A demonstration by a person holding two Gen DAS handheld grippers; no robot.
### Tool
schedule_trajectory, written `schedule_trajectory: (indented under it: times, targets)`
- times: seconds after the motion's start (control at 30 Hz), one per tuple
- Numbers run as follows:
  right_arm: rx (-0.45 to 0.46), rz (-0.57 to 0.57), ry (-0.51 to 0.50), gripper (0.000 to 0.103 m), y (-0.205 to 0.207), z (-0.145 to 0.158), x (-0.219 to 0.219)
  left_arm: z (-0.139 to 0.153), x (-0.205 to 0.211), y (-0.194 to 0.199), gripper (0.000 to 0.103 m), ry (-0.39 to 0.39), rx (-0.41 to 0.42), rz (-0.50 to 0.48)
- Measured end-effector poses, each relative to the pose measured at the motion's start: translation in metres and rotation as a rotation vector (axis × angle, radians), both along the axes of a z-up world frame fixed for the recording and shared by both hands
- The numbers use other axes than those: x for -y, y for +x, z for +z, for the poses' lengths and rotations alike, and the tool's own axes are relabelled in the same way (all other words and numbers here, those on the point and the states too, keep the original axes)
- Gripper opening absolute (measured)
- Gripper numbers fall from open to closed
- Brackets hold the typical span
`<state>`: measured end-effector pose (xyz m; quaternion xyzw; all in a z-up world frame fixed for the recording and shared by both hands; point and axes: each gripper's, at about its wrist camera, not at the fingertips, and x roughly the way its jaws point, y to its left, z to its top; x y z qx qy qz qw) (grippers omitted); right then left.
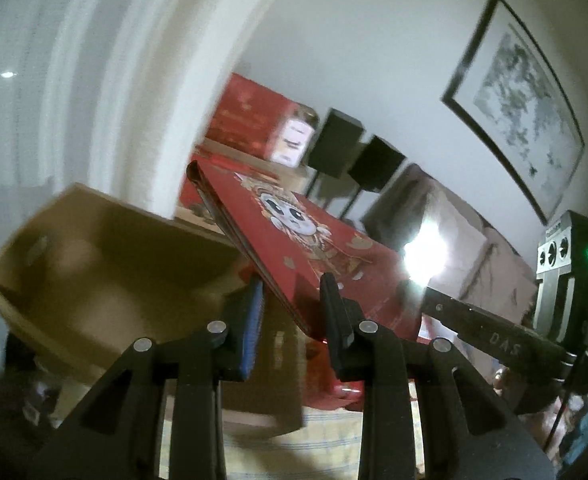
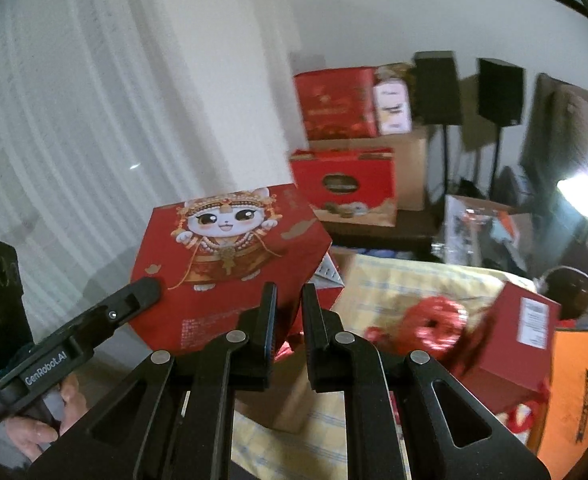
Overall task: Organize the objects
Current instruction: 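Carry the cat-printed bag into the cardboard box and open the right gripper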
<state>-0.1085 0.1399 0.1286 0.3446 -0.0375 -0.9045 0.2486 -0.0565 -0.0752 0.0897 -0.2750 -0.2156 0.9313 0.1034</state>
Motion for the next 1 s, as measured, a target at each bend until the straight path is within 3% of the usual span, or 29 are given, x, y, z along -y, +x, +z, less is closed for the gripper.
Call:
schedule_trajectory:
  times: [0.33, 0.7, 1.0]
  targets:
    - [0.094, 0.145, -0.002, 0.011, -0.025, -0.037, 0.089, -0.034, 0.078, 0.003, 0.025, -0.036, 0.08, 0.128]
    - [0.182, 0.168, -0.011, 0.011, -0.046, -0.082, 0.143, -0.075, 0.133, -0.036, 0.025, -0.044, 0.201, 0.124]
    - [0.228, 0.195, 0.029, 0.011, -0.05, -0.11, 0.18, -0.095, 0.15, -0.064, 0.025, -0.117, 0.258, 0.127]
